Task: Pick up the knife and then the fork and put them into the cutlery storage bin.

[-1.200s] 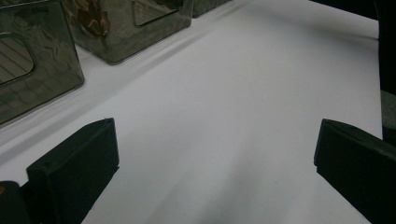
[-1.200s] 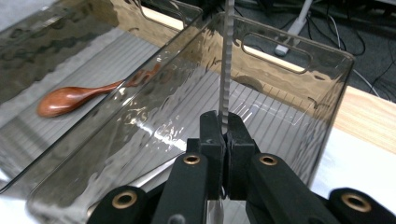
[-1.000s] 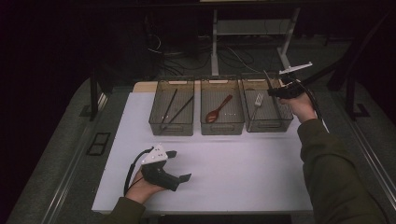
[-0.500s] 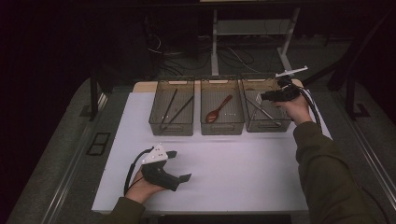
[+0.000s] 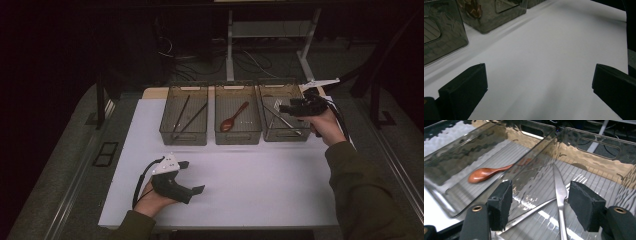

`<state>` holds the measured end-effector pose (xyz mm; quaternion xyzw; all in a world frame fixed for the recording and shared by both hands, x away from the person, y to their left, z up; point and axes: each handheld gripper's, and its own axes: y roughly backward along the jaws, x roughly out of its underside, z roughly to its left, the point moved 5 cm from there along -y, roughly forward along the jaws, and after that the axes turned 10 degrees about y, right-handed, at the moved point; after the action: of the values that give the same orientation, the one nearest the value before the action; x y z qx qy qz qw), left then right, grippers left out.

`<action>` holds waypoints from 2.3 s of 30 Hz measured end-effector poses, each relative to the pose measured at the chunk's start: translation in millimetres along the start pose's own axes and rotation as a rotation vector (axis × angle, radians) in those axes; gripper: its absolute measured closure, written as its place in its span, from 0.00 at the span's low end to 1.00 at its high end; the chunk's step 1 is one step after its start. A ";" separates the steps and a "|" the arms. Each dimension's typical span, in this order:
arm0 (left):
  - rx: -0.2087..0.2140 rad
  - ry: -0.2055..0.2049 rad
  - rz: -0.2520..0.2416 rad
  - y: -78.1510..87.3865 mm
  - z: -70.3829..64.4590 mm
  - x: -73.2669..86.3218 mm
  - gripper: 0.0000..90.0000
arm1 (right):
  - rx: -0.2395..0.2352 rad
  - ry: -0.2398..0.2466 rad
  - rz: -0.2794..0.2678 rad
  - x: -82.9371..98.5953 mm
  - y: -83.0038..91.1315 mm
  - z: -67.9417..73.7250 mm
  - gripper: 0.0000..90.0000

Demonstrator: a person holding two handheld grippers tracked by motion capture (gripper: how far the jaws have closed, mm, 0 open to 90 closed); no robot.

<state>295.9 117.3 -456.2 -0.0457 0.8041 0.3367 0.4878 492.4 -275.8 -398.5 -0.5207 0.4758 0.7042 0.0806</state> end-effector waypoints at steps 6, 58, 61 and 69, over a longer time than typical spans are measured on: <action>-0.011 0.003 0.000 0.5 1.9 -0.2 0.00 | -0.011 0.021 -0.040 6.3 16.2 14.3 0.33; -0.002 -0.020 -0.006 2.8 -2.8 -0.7 0.00 | -0.142 0.097 -0.084 142.7 75.1 139.6 0.20; -0.002 -0.021 -0.004 2.4 -2.7 -0.5 0.00 | -0.148 0.106 -0.081 145.3 76.8 142.1 0.20; 0.000 -0.025 -0.006 2.4 -2.6 -0.6 0.00 | -0.155 0.110 -0.081 145.4 77.5 143.0 0.20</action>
<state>293.4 117.4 -453.8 -0.0439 0.7979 0.3359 0.4985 286.7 -265.0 -470.2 -0.5820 0.4021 0.7056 0.0420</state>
